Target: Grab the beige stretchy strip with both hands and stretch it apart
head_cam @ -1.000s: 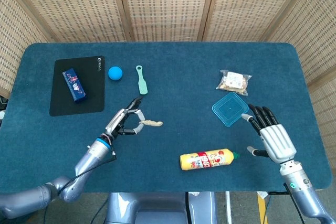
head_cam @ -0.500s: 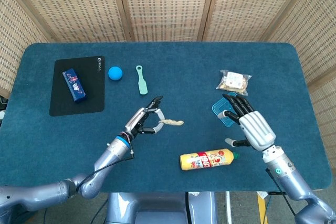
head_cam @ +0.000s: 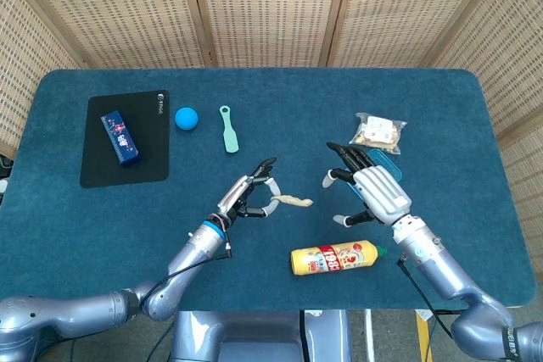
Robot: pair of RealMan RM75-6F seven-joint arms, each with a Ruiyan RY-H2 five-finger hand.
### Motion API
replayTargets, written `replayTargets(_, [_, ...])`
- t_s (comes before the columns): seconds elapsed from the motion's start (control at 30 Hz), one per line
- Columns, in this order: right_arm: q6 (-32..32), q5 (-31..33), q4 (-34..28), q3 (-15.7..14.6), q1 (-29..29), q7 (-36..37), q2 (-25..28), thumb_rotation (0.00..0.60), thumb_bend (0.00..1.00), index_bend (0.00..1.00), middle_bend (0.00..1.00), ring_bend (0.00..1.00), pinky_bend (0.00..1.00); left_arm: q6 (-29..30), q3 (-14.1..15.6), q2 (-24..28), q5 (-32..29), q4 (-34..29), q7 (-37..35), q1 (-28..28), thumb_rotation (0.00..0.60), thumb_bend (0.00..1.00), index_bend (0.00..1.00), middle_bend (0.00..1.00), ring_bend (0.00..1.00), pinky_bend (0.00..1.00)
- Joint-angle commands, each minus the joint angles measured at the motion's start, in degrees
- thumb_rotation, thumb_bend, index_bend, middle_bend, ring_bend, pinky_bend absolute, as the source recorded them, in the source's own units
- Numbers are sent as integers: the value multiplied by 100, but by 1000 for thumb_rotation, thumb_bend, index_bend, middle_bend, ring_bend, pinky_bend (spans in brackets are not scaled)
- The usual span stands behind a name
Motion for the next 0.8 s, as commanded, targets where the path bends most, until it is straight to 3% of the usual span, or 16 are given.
replayTargets(0.03, [-90, 194, -104, 65, 125, -165, -94, 600, 219, 448, 0, 0, 0, -1, -16, -26, -21, 17, 6, -6, 600, 595, 769, 0, 0, 0])
replayTargets(0.3, [-263, 632, -154, 103, 381, -559, -318, 600, 305, 476, 0, 0, 0, -32, -69, -116, -70, 71, 19, -43, 600, 594, 769, 0, 0, 0])
replayTargets(0.8, [-192, 1062, -107, 145, 609, -963, -649, 600, 352, 523, 15, 0, 0, -75, -122, -187, -86, 81, -20, -53, 600, 595, 769, 0, 0, 0])
